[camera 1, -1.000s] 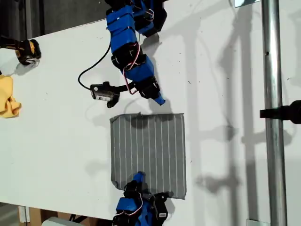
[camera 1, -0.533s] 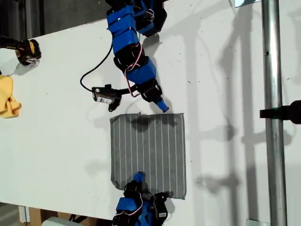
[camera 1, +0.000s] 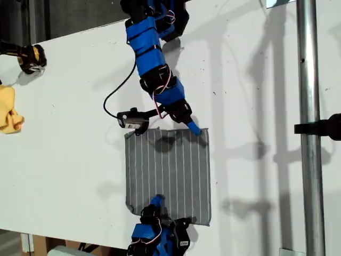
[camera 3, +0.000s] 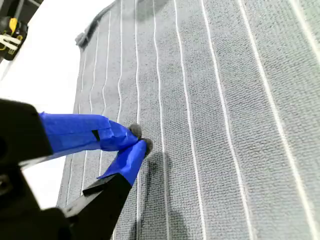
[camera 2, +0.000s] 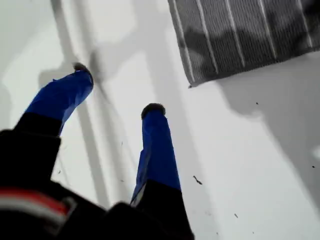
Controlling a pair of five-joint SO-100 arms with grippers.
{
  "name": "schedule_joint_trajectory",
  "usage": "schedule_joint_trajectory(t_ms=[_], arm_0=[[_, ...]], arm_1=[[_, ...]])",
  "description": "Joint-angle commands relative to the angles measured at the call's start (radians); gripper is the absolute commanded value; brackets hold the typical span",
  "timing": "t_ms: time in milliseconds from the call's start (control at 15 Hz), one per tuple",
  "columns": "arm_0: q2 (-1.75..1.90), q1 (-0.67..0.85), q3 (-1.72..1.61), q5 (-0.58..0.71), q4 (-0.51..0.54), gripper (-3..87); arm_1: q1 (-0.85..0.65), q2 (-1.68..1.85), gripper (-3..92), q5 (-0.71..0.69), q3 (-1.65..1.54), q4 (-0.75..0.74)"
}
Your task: Grasp corners of a towel and fold twice.
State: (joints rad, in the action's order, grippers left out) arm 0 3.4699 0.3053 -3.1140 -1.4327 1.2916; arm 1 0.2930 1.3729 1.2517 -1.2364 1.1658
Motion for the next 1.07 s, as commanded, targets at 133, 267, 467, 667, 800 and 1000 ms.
schedule_joint_trajectory(t_ms=[133,267,467,667,800,1000], arm_0=[[0.005,0.002,-0.003,-0.006,0.000,-1.2],[0.005,0.002,-0.003,-0.006,0.000,-1.2],[0.005,0.002,-0.003,-0.005,0.000,-1.3],[0.005,0.002,-0.003,-0.003,-0.002,-1.3],[0.005,0.000,-0.003,-0.005,-0.002,-1.3],[0.005,0.000,-0.003,-0.006,-0.002,-1.3]], arm_1=[[-0.026,-0.115,24.7,-0.011,0.055,-0.012],[-0.037,-0.173,24.4,-0.014,0.087,-0.014],[-0.049,-0.218,24.2,-0.023,0.138,-0.017],[-0.051,-0.287,24.1,-0.040,0.209,-0.028],[-0.051,-0.333,25.1,-0.057,0.250,-0.028],[-0.049,-0.351,27.5,-0.058,0.250,-0.032]])
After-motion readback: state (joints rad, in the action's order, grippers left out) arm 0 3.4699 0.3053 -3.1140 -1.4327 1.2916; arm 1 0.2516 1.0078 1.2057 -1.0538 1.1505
